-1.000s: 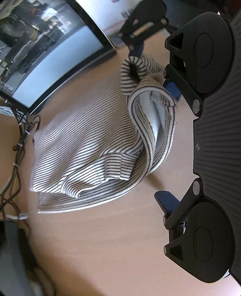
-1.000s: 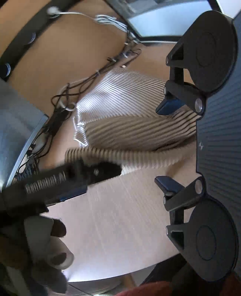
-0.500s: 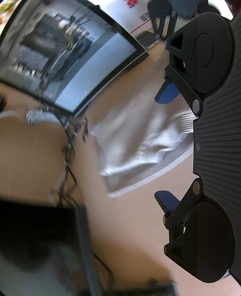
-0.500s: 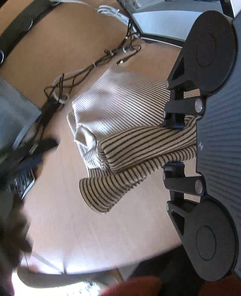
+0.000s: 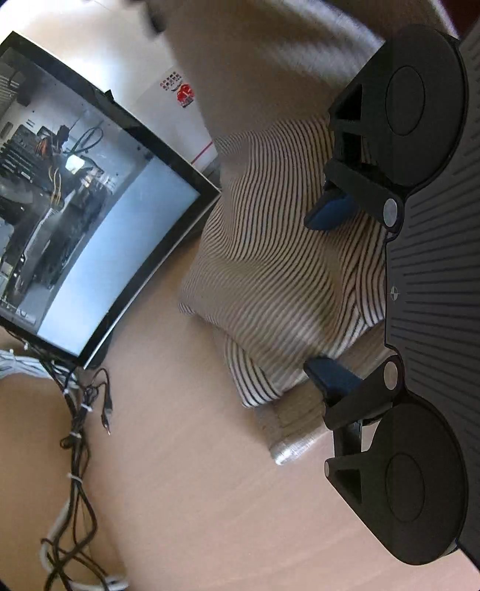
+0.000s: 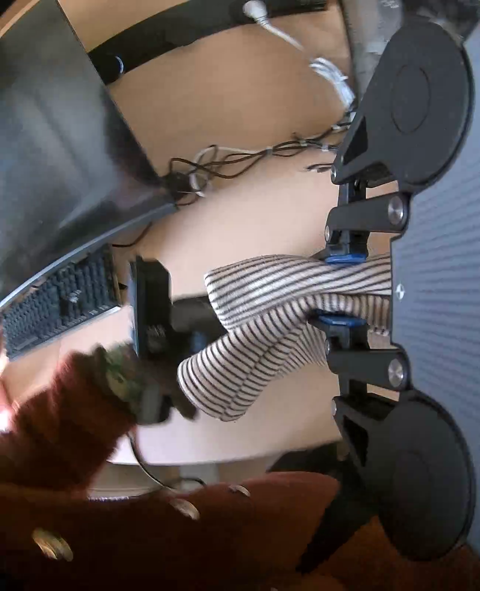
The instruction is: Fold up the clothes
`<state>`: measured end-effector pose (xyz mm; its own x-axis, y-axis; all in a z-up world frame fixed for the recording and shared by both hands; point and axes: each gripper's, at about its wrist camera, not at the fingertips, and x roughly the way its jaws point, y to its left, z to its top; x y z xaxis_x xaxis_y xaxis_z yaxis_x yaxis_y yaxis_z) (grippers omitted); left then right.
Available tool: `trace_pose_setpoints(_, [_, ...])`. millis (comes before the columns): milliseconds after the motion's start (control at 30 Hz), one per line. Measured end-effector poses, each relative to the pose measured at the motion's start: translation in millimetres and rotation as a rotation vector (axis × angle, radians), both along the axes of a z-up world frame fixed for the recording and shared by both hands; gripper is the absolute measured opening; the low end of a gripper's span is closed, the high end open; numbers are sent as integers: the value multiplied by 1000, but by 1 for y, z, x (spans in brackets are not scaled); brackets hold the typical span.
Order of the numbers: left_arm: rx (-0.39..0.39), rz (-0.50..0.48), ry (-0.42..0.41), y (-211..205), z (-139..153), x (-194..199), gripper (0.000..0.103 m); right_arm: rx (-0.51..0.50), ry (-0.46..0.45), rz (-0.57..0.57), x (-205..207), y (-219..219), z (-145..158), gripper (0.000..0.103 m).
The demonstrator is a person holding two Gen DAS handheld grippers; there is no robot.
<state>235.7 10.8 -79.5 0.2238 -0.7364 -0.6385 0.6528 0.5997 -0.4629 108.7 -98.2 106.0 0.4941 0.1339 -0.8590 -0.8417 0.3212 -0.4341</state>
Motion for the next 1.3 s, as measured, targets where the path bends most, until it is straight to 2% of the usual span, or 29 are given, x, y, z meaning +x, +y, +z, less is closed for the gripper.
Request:
trace_pose_setpoints(67, [1, 2, 5, 6, 0, -3, 71, 7, -2, 14, 21, 2, 5, 25])
trace_pose_setpoints(100, [4, 3, 8, 9, 1, -5, 72, 7, 16, 22, 31, 1, -1, 26])
trace_pose_setpoints(200, [18, 23, 8, 18, 4, -18, 72, -4, 100, 43, 59, -5, -46, 28])
trace_pose_setpoints(267, [25, 69, 10, 31, 7, -25, 73, 2, 137, -3, 80, -11, -70, 32])
trace_pose_setpoints(300, [34, 100, 15, 39, 9, -28, 81, 21, 153, -34, 89, -14, -77, 35])
trace_pose_setpoints(333, [35, 126, 20, 47, 12, -31, 83, 50, 168, -67, 96, -17, -81, 36])
trace_pose_setpoints(433, [-25, 176, 41, 70, 25, -39, 88, 115, 181, -117, 107, -22, -88, 38])
trace_pose_setpoints(467, [-57, 189, 50, 75, 30, -41, 93, 128, 175, -120, 107, -23, -89, 39])
trace_pose_setpoints(533, [-96, 213, 66, 73, 37, -41, 95, 158, 160, -136, 106, -28, -89, 40])
trace_pose_setpoints(600, [-98, 222, 67, 61, 43, -42, 95, 198, 146, -166, 105, -33, -91, 41])
trace_pose_setpoints(667, [-53, 221, 57, 39, 45, -42, 95, 231, 122, -198, 102, -35, -88, 42])
trace_pose_setpoints(733, [59, 210, 21, 17, 39, -39, 94, 261, 90, -234, 98, -36, -80, 45])
trace_pose_setpoints(767, [125, 202, -1, 7, 35, -37, 89, 274, 65, -257, 97, -35, -73, 50])
trace_pose_setpoints(833, [229, 193, -32, -10, 27, -33, 90, 347, -1, -340, 93, -41, -51, 60])
trace_pose_setpoints(900, [198, 211, 4, -4, 25, -24, 88, 395, -20, -407, 89, -50, -49, 65])
trace_pose_setpoints(967, [166, 223, 11, 4, 24, -20, 88, 428, -22, -466, 84, -58, -53, 61])
trace_pose_setpoints(1000, [161, 228, 11, 7, 21, -17, 88, 444, -23, -496, 81, -63, -55, 42])
trace_pose_setpoints(1033, [156, 234, 12, 10, 18, -15, 88, 461, -24, -525, 79, -67, -58, 33])
trace_pose_setpoints(1067, [154, 239, 14, 12, 17, -13, 88, 477, -26, -555, 76, -72, -60, 28])
trace_pose_setpoints(1300, [163, 272, 50, 12, 14, -9, 87, 590, -34, -762, 59, -102, -76, 31])
